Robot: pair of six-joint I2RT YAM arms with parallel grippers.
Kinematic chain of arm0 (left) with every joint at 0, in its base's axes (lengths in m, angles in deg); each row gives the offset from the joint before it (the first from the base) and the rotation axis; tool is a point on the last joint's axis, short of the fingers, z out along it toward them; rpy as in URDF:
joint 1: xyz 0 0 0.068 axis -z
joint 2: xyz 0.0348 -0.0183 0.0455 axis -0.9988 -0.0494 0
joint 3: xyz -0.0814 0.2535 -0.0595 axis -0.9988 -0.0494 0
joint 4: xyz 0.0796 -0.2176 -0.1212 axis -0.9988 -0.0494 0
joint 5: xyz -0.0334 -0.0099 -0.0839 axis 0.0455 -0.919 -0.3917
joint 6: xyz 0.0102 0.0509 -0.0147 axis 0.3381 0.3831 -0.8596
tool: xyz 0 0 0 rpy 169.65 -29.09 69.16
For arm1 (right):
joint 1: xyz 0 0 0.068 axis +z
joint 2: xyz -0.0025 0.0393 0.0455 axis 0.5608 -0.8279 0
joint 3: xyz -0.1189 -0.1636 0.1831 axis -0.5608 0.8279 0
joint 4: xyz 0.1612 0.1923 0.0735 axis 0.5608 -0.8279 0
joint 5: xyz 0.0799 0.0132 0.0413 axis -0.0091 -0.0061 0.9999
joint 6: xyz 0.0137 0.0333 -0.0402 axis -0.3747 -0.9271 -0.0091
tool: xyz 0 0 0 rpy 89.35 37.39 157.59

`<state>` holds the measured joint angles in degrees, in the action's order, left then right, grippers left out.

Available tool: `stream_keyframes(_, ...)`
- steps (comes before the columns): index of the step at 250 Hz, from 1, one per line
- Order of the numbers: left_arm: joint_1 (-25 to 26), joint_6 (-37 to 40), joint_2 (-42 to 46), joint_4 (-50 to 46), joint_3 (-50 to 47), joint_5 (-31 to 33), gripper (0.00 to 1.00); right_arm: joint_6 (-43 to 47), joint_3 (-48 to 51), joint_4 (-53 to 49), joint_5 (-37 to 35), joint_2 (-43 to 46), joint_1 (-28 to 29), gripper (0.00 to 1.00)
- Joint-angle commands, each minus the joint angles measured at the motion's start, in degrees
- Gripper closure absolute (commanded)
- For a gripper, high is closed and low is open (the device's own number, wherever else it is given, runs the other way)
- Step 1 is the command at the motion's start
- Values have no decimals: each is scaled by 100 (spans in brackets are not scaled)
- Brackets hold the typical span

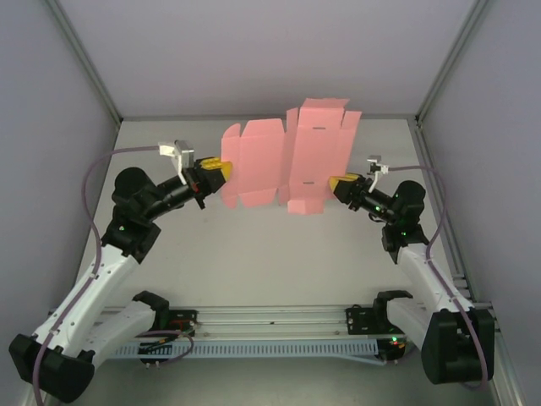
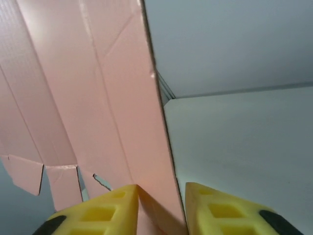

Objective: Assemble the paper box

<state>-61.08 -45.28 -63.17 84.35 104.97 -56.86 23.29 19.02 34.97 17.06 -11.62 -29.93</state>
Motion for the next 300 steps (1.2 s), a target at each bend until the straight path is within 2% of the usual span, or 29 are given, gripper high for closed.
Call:
stream_keyframes(1,11,-39,93,-43,65,221,100,191,-173,79,96,123,-20,80)
stream_keyframes(50,11,35,67,-273,-10,543,100,800,-394,-678,-57,360,-17,100)
stream_keyframes(65,10,19,58,-561,-15,964,99,1126,-585,-1237,-149,380,-6,100)
stream_keyframes(74,9,15,58,-762,-53,1263,88,1312,-700,-1606,-291,376,31,100)
stream_keyframes(86,11,-56,58,-1010,-163,1711,63,1621,-838,-2116,-446,339,110,100)
stream_keyframes(103,11,-221,51,-1290,-413,2312,13,2174,-976,-2769,-683,226,378,100)
stream_keyframes(107,5,-248,44,-1363,-457,2422,2,2275,-1015,-2950,-783,191,450,100)
stream_keyframes(109,5,-258,41,-1388,-489,2472,1,2319,-1033,-3074,-828,183,486,100)
stream_keyframes(158,11,-423,-91,-2814,-615,4076,0,2974,-1227,-4410,-1394,-541,1275,100)
stream_keyframes(176,11,-464,-97,-3096,-619,4405,0,3122,-1271,-4734,-1489,-907,1418,100)
stream_keyframes(216,11,-368,-244,-3107,-515,4275,0,3642,-1802,-5602,-3114,-1674,1891,100)
stream_keyframes(247,11,-333,-456,-2999,-407,4145,0,4281,-2015,-5458,-4307,-1884,2340,100)
stream_keyframes(300,12,-264,-752,-2808,-294,3934,0,5324,-2037,-4765,-5041,-1643,2749,100)
